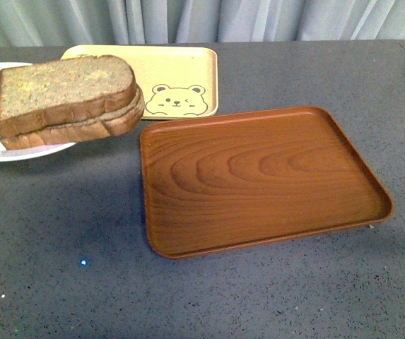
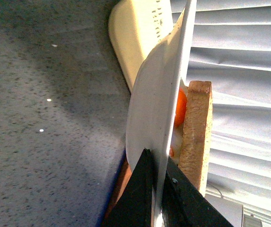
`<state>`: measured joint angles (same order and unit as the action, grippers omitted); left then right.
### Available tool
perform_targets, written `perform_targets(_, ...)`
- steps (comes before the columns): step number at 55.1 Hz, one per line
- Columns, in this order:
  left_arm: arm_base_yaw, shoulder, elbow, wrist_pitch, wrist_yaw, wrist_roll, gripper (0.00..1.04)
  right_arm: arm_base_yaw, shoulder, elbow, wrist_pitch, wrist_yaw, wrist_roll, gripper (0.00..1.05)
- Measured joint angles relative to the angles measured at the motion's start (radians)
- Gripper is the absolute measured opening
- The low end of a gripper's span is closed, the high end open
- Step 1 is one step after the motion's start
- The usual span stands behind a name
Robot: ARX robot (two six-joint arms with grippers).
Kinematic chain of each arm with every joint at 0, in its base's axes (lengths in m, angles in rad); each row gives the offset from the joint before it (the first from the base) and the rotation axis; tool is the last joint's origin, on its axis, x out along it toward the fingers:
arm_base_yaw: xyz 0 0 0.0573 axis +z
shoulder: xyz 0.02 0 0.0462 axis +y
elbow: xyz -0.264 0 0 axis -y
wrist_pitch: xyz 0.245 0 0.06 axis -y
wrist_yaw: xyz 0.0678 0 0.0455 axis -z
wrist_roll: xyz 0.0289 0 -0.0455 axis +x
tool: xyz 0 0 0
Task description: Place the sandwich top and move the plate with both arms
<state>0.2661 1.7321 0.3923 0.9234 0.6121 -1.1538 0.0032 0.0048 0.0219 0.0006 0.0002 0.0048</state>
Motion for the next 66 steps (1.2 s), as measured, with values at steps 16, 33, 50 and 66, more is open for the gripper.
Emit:
perform_targets(16, -0.172, 0.089, 0.189, -0.066, -0.098, -0.052, 0.02, 0.000, 0.000, 0.000, 0.000, 0.000, 0.000, 0.96)
perform_targets(33, -0.313, 0.325, 0.469, -0.142, -0.155, -0.067, 0.02, 0.000, 0.000, 0.000, 0.000, 0.000, 0.000, 0.96)
perform_targets(50, -0.350, 0.458, 0.643, -0.193, -0.197, -0.068, 0.02, 0.000, 0.000, 0.000, 0.000, 0.000, 0.000, 0.96)
perform_targets(66, -0.370, 0.534, 0.727, -0.244, -0.188, -0.046, 0.15, 0.000, 0.000, 0.000, 0.000, 0.000, 0.000, 0.96)
